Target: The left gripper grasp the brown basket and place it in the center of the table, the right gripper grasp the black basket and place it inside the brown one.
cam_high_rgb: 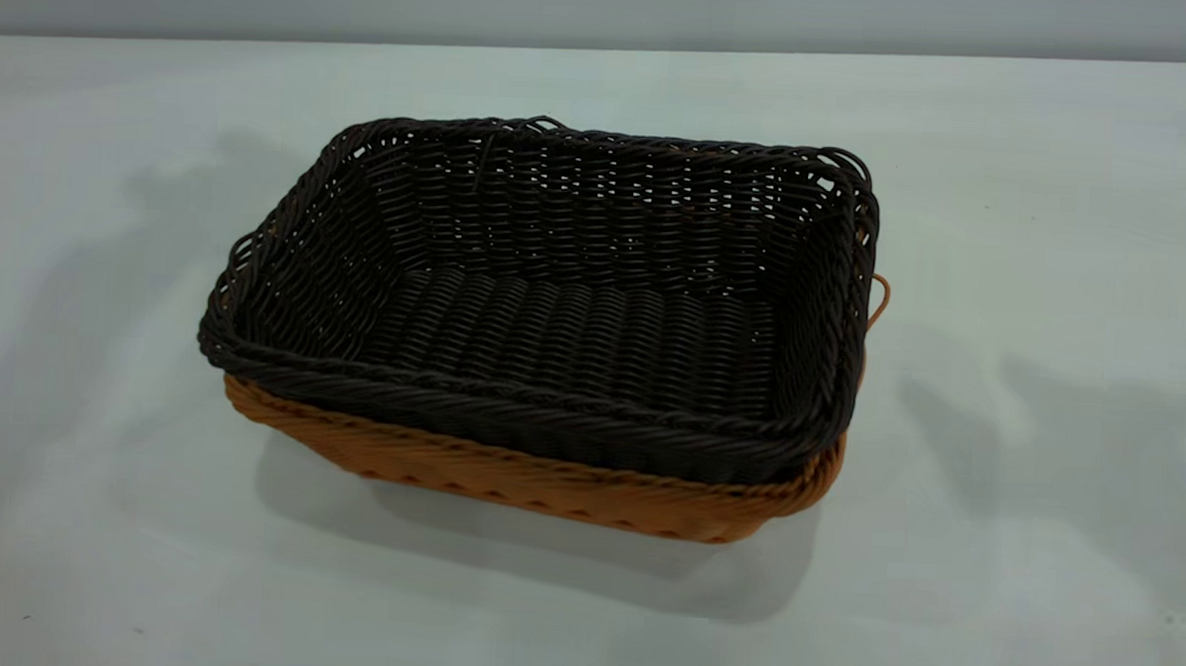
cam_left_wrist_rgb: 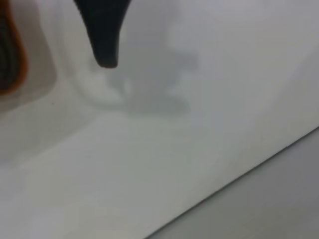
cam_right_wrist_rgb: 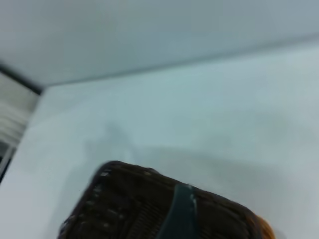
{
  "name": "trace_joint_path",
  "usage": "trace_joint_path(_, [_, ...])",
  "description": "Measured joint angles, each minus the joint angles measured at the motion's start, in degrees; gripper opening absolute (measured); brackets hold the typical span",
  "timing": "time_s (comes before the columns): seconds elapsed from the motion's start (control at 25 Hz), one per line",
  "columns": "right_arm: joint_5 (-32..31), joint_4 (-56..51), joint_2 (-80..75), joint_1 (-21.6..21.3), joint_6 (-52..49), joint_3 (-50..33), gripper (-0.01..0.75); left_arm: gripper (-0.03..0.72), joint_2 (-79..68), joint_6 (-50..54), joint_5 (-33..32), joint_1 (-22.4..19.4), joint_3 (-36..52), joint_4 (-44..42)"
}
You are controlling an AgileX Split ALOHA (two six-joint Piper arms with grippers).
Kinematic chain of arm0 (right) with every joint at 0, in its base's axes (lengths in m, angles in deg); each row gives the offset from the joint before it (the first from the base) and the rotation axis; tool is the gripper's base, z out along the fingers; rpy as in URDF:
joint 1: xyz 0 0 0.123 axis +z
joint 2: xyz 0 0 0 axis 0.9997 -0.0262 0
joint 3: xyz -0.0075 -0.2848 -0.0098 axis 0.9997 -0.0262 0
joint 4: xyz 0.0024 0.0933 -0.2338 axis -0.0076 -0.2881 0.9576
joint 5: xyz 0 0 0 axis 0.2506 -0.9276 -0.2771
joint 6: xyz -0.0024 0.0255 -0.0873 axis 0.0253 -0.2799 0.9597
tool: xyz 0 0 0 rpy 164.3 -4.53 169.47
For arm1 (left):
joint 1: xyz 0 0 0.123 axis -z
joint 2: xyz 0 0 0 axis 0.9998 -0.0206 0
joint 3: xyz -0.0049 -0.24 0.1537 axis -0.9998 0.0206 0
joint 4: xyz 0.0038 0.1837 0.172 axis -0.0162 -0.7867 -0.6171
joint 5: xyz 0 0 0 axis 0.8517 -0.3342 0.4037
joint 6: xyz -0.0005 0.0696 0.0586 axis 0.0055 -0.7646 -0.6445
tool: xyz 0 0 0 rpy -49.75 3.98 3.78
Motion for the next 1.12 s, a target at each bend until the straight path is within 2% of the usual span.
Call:
trace_joint_path(0.12, [-4.71, 7.44, 10.69, -0.06, -5.16, 0.19, 0.589, 0.461, 4.73, 3.05, -4.46, 0.0, 0.0, 0.0])
trace_joint_path(0.28, [-13.07, 21.4, 23.01, -0.06, -17.59, 2.53, 0.586, 0.461, 10.93, 7.41, -10.07, 0.0, 0.05, 0.0])
trace_joint_path(0.56, [-19.61, 42.98, 40.33, -0.11, -33.79, 4.08, 0.586, 0.461, 21.14, 13.46, -10.12, 0.0, 2.7, 0.05])
trace_joint_path(0.76, [-22.94, 51.5, 50.01, -0.11, -41.24, 4.08, 0.586, 0.461, 30.11, 14.74, -10.11, 0.0, 14.82, 0.05])
trace_joint_path(1.12, [-33.16, 56.89, 58.71, -0.11, -46.38, 3.84, 0.586, 0.461, 51.08, 15.95, -9.85, 0.0, 39.77, 0.05])
